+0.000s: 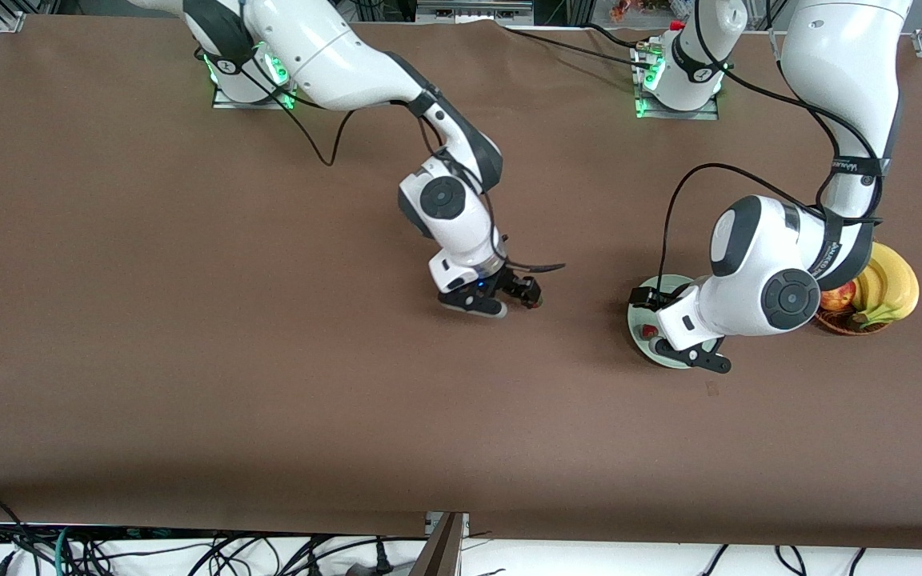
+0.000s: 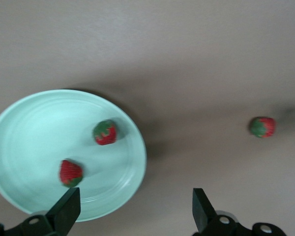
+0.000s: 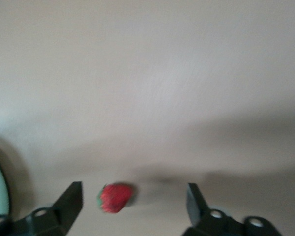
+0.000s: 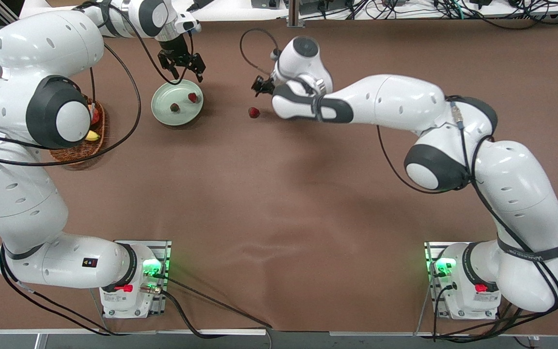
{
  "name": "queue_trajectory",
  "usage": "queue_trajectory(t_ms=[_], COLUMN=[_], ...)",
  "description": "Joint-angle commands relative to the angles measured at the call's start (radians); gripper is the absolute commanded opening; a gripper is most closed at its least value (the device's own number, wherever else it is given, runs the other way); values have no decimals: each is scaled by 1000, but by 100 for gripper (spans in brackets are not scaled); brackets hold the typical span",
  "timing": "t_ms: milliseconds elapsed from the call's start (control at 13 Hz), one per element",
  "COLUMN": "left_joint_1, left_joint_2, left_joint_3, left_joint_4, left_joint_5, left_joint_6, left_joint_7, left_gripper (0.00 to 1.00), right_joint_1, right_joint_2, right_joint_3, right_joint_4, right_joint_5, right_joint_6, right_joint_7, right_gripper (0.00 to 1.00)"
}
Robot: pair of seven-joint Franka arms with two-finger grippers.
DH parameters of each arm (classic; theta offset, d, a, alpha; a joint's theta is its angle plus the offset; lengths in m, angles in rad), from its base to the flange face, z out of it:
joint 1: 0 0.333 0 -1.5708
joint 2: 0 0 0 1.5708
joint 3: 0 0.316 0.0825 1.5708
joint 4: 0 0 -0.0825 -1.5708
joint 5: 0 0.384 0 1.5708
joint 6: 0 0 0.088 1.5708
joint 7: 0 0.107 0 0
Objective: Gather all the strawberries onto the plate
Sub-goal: 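Grasp the last strawberry with the left gripper while the right gripper withdraws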
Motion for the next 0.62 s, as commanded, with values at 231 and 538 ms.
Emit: queue_trajectory(t_ms=[231,538], left_joint_1=[-121,-244], left_joint_2=[29,99], left_joint_3=[-7,0], left_joint_4=[-36,-39], left_joint_5=[-52,-37], left_joint_6=[150,334], left_joint_7=[-258,-398], left_gripper=[100,100], right_joint_1=[-253,-439], right_joint_2=[-215,-322], right_joint_3=[12,10], right_joint_4=[-17,-17], right_joint_5=[-1,-27], right_joint_6=[-504,-784], right_joint_7=[-480,-686], right_gripper=[100,100])
